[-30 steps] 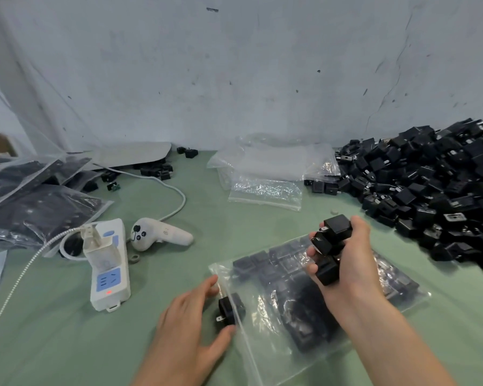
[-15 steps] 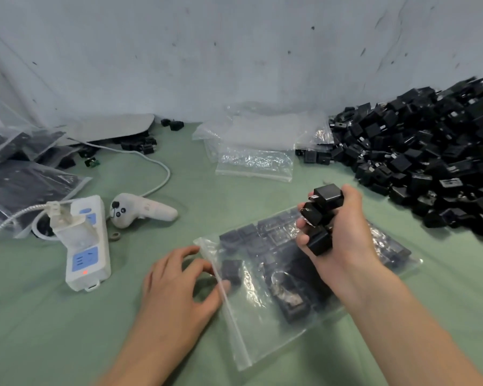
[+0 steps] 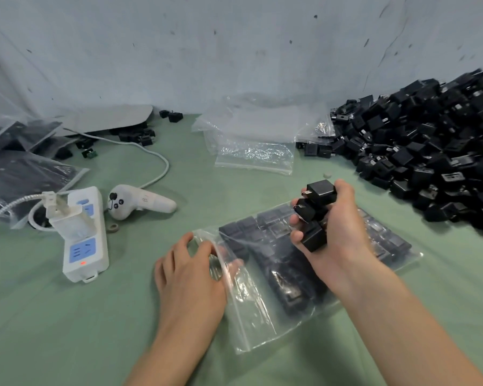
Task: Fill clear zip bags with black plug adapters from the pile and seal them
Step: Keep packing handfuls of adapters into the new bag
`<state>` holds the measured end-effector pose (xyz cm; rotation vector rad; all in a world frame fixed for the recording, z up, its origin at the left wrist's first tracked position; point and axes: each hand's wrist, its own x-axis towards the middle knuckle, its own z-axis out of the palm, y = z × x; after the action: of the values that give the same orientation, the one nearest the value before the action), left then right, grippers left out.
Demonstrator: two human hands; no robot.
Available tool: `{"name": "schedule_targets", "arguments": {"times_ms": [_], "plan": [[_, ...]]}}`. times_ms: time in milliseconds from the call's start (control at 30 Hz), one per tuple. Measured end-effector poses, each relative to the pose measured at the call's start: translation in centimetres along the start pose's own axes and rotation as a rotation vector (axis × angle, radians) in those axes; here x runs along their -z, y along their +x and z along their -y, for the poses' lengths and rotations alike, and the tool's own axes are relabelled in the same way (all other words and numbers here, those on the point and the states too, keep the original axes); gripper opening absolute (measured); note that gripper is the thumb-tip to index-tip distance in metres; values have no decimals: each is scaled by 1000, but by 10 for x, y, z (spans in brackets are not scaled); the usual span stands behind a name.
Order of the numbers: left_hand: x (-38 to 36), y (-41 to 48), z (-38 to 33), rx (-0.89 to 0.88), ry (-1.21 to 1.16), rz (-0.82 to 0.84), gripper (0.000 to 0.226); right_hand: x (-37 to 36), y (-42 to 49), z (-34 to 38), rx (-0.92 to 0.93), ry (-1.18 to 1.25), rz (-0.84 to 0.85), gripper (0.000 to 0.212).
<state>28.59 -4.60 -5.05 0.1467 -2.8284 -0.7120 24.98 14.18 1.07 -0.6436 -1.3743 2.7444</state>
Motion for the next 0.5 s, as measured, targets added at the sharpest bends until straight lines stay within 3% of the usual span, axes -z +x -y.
{"name": "schedule_targets", "arguments": {"times_ms": [233,367,433,500], "plan": [[-2,2,-11,22,37,20,49,-6,-7,-5,40,-127,32,52],[12,7,2,-48,-46,153,29,-9,-12,-8,62,-210,92,59],[30,6,11,-62,-203,100,11,-9,-14,-9,98,-256,142,61],[46,3,13,-20,-381,-66,18,-11,-16,-11,156,-326,182,65]]}}
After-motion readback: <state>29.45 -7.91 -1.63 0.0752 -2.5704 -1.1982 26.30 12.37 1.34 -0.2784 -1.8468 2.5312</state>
